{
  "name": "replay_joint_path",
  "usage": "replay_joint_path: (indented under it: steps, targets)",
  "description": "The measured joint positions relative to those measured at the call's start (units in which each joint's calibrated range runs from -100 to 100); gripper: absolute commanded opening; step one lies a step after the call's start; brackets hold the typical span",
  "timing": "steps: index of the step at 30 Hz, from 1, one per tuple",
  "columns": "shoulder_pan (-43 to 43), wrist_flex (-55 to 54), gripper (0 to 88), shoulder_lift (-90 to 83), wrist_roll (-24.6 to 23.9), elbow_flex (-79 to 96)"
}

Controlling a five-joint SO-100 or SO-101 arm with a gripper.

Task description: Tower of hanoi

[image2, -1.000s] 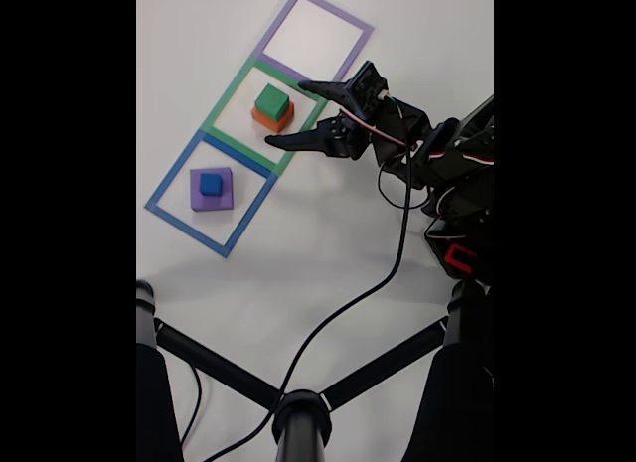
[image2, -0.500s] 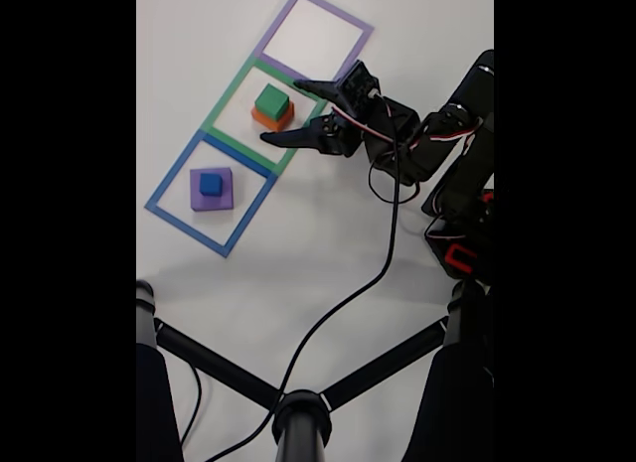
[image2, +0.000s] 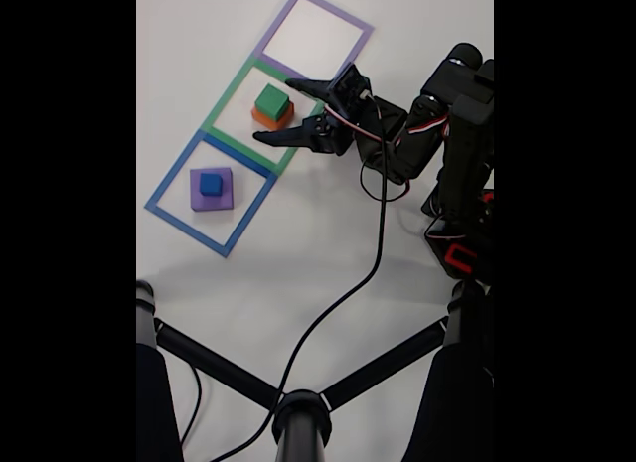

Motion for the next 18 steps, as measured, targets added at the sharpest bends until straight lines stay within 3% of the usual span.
replay_joint_path:
  steps: [12, 18]
  targets:
    - [-1.39, -0.08, 32.5, 2.87, 0.00, -3.22]
    - [-1.88, -0.08, 26.0, 3.46, 0.00, -3.66]
